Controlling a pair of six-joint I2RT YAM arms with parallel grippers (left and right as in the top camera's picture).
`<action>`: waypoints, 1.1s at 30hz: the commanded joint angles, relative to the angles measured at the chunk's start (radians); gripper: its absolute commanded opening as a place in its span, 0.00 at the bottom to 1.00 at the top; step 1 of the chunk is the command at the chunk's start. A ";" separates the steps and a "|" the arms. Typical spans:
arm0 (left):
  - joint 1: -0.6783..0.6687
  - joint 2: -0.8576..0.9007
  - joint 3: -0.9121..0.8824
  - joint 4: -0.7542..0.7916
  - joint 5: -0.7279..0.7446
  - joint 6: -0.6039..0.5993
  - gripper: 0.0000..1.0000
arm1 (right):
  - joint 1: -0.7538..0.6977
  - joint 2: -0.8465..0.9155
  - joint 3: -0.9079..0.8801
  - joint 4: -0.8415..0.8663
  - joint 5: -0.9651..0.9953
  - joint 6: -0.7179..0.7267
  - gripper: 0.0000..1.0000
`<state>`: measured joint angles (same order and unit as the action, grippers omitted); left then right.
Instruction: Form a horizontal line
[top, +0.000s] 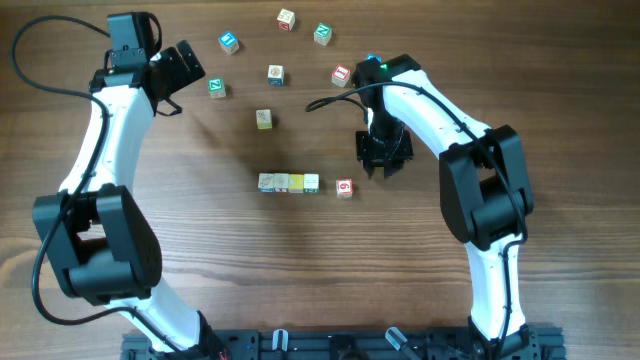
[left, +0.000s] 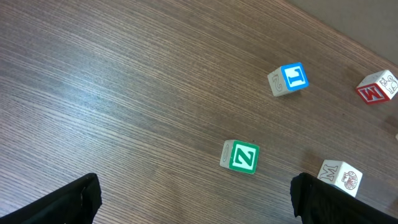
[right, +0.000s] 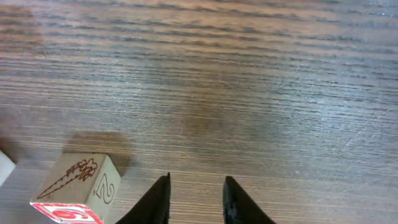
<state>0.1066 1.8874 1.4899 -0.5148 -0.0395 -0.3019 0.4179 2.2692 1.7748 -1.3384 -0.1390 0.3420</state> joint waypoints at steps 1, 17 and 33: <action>-0.003 -0.002 0.003 0.002 0.001 0.005 1.00 | 0.000 -0.006 -0.003 0.004 -0.027 -0.026 0.09; -0.003 -0.002 0.003 0.002 0.001 0.005 1.00 | 0.118 -0.006 -0.003 -0.050 -0.132 0.029 0.04; -0.003 -0.002 0.003 0.002 0.001 0.005 1.00 | 0.119 -0.006 -0.049 0.035 -0.155 0.061 0.04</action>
<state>0.1066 1.8874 1.4899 -0.5152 -0.0395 -0.3016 0.5381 2.2692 1.7283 -1.3319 -0.2626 0.3851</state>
